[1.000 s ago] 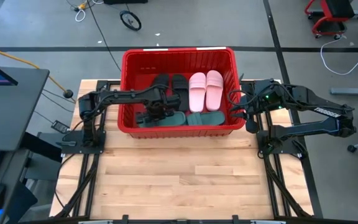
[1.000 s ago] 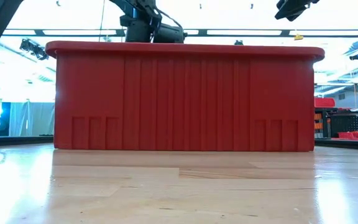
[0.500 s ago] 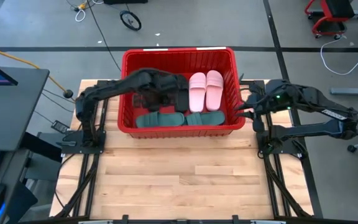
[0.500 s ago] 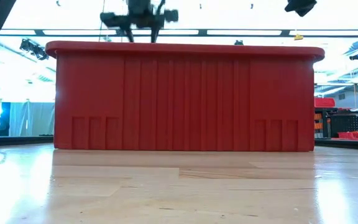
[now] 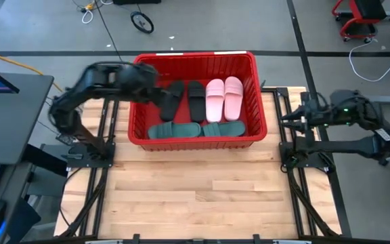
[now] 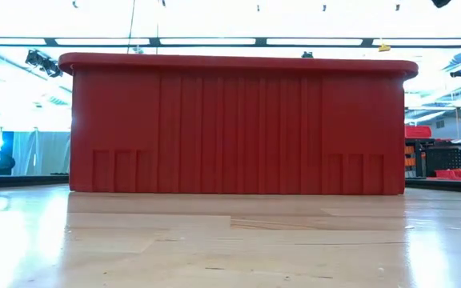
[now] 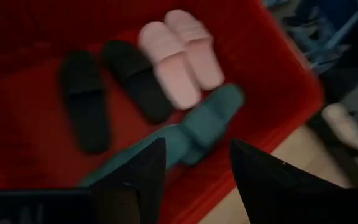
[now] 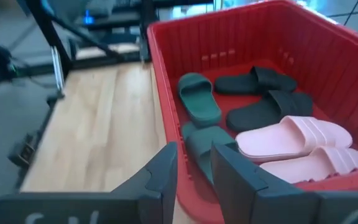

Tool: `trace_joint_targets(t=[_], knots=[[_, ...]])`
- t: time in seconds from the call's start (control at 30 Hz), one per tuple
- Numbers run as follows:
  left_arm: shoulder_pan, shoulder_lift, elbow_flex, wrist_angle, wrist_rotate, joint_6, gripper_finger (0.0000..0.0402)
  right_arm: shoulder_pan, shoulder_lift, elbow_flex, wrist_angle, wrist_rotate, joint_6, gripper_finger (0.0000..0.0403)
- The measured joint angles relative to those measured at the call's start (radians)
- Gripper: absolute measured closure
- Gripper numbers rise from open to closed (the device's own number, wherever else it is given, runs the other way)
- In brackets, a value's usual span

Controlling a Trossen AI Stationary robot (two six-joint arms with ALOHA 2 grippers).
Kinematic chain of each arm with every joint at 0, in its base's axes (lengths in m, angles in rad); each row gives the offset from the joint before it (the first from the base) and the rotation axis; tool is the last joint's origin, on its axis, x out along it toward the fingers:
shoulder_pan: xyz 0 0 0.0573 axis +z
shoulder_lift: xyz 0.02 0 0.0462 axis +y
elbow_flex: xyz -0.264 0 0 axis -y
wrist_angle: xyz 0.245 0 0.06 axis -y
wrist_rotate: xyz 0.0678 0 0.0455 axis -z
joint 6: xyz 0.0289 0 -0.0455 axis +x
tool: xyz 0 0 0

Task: Pick and place slides into bin
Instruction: Return to Home Position

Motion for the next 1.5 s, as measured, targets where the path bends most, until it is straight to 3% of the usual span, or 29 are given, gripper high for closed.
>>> trace_joint_targets(t=[0.13,0.3,0.57,0.77,0.93,1.13,1.33,1.5], knots=[[-0.056,-0.078,-0.002,-0.118,-0.066,0.045,0.0213,0.0,-0.074,0.001,-0.019,0.0,0.039,0.03],[-0.144,-0.182,-0.008,-0.079,-0.092,0.172,0.0213,0.0,-0.174,0.006,-0.067,0.006,0.058,0.03],[-0.272,-0.314,-0.017,-0.111,-0.259,0.181,0.022,0.0,-0.328,0.007,-0.066,0.015,0.097,0.03],[-0.332,-0.448,-0.134,-0.109,-0.271,0.186,0.0212,0.0,-0.414,0.002,-0.066,0.008,0.084,0.03],[-0.371,-0.628,-0.423,0.019,-0.327,0.161,0.0209,0.0,-0.467,-0.038,-0.013,-0.045,0.076,0.03],[-0.424,-0.884,-0.888,0.434,-0.313,0.265,0.0217,0.0,-0.507,-0.119,0.002,-0.044,0.077,0.03],[-0.478,-1.118,-1.286,0.891,-0.171,0.524,0.0215,0.0,-0.508,-0.165,0.002,-0.041,0.07,0.03],[-0.499,-1.296,-1.556,1.206,0.024,0.652,0.0211,0.0,-0.508,-0.167,0.003,-0.014,0.102,0.03]])
